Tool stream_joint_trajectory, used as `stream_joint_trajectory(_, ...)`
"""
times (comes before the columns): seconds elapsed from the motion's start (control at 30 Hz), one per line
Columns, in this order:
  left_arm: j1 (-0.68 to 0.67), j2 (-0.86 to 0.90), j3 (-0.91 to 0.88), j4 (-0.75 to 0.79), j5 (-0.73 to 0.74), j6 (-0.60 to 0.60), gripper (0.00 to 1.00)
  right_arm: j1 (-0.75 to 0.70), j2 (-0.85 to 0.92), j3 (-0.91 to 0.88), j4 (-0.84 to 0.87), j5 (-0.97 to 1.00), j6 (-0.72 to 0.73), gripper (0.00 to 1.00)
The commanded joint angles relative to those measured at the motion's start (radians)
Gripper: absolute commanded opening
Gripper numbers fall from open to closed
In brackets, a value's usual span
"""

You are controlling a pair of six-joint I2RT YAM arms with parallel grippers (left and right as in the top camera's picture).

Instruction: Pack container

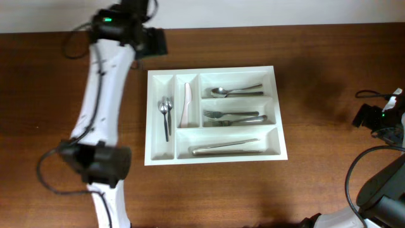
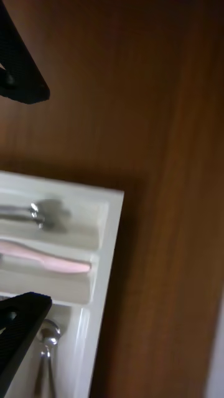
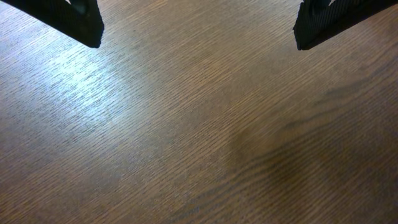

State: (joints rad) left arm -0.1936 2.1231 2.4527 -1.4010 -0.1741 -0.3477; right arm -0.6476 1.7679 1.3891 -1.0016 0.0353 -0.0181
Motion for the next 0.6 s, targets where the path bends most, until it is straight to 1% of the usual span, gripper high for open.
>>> stream_joint_trajectory(0.0, 0.002, -0.100, 0.023, -0.048, -0.032, 0.004, 0.99, -0.001, -0.015, 0.002, 0.000, -0.005, 0.008, 0.99)
stream_joint_trajectory(0.23, 0.000, -0.225, 0.023, -0.142, -0.019, -0.055, 0.99, -0.001, -0.015, 0.002, 0.001, -0.005, 0.008, 0.99)
stream_joint_trajectory(0.33, -0.011, -0.289, 0.023, -0.186, 0.011, -0.064, 0.99, -0.001, -0.015, 0.002, 0.000, -0.005, 0.008, 0.99)
stream_joint_trajectory(0.5, -0.097, -0.395, 0.022, -0.275, 0.006, -0.086, 0.99, -0.001, -0.015, 0.002, 0.001, -0.005, 0.008, 0.99)
stream_joint_trajectory(0.57, -0.157, -0.446, 0.016, -0.286, -0.016, -0.102, 0.99, -0.001, -0.015, 0.002, 0.001, -0.005, 0.008, 0.99)
